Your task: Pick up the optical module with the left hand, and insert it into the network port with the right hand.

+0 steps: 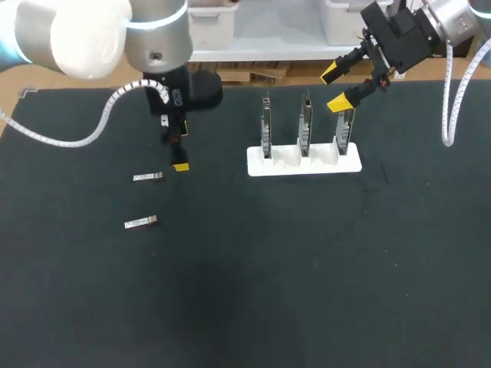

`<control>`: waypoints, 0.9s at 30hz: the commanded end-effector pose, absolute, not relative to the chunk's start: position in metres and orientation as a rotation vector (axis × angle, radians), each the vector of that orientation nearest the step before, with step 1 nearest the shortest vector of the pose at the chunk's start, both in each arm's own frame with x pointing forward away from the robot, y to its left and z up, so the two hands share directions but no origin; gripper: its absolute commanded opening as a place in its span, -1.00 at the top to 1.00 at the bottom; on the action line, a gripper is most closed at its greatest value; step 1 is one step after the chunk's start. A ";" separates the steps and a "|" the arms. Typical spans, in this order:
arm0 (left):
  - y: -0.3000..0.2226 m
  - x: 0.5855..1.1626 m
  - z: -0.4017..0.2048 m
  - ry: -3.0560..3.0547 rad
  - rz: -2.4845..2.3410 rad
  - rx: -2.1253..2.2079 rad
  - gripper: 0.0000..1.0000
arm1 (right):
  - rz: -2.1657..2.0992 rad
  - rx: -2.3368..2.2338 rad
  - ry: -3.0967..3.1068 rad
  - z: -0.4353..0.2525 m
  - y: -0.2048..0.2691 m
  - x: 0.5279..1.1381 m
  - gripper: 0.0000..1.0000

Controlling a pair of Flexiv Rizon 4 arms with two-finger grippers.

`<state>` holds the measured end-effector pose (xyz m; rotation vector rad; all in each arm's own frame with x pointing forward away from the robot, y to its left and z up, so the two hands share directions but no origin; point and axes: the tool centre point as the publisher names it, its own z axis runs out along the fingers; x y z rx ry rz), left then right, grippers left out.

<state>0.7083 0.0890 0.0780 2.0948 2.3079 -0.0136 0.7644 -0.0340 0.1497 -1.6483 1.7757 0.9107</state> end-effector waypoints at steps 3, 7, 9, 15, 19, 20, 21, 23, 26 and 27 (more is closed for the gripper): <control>0.115 0.695 0.066 2.293 0.041 2.033 -1.00 | 0.906 -1.646 1.778 0.150 -0.034 0.763 -1.00; 0.132 0.692 0.059 2.328 0.059 2.008 -1.00 | 0.906 -1.646 1.778 0.150 -0.034 0.763 -1.00; 0.141 0.691 0.056 2.336 0.064 1.998 -1.00 | 0.906 -1.646 1.778 0.150 -0.034 0.763 -1.00; 0.162 0.693 0.047 2.354 0.091 2.012 -1.00 | 0.906 -1.646 1.778 0.150 -0.034 0.763 -1.00; 0.170 0.696 0.043 2.351 0.099 2.043 -1.00 | 0.906 -1.646 1.778 0.150 -0.034 0.763 -1.00; 0.171 0.697 0.042 2.353 0.091 2.045 -1.00 | 0.906 -1.646 1.778 0.150 -0.034 0.763 -1.00; 0.172 0.699 0.041 2.356 0.085 2.046 -1.00 | 0.906 -1.646 1.778 0.150 -0.034 0.763 -1.00; 0.172 0.701 0.037 2.359 0.070 2.051 -1.00 | 0.906 -1.646 1.778 0.150 -0.034 0.763 -1.00; 0.173 0.708 0.030 2.424 0.056 2.020 -1.00 | 0.906 -1.646 1.778 0.150 -0.034 0.763 -1.00; 0.174 0.710 0.029 2.409 0.042 2.024 -1.00 | 0.906 -1.646 1.778 0.150 -0.034 0.763 -1.00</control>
